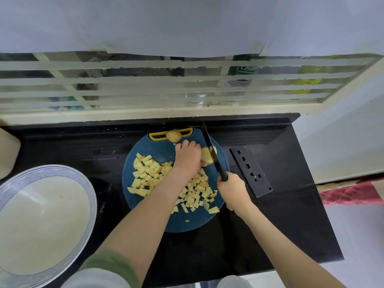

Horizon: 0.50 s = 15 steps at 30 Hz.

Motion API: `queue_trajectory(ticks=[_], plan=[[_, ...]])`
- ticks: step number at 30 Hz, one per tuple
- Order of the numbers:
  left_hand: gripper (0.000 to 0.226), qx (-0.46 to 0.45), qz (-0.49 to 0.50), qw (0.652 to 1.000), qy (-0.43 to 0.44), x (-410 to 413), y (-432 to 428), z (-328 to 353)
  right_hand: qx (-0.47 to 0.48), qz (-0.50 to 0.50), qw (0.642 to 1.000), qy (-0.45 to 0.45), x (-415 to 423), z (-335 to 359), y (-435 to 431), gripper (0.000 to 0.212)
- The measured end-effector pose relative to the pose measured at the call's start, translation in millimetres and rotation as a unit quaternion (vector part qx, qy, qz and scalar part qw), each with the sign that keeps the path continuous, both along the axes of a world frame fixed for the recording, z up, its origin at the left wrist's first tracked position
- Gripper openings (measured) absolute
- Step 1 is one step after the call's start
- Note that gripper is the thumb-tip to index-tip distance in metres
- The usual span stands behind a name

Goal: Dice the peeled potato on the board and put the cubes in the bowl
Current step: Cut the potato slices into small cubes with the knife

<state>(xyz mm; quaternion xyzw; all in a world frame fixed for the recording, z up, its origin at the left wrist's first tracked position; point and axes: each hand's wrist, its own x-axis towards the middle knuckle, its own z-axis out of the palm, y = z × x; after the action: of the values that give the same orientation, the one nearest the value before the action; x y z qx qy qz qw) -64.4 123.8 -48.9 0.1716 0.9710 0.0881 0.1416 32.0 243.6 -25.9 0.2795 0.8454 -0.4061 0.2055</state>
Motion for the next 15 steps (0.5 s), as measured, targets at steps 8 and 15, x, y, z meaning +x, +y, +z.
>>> queue_trajectory(ticks=[8, 15], plan=[[0.053, 0.004, -0.005, 1.0, 0.008, 0.1, 0.0, -1.0, 0.018, 0.032, 0.999, -0.025, 0.9, -5.7, 1.7, 0.021], [0.052, 0.014, -0.018, 1.0, -0.004, -2.8, -1.5, -4.2, 0.041, 0.037, 0.997, -0.058, -8.9, -16.2, 1.1, 0.026]])
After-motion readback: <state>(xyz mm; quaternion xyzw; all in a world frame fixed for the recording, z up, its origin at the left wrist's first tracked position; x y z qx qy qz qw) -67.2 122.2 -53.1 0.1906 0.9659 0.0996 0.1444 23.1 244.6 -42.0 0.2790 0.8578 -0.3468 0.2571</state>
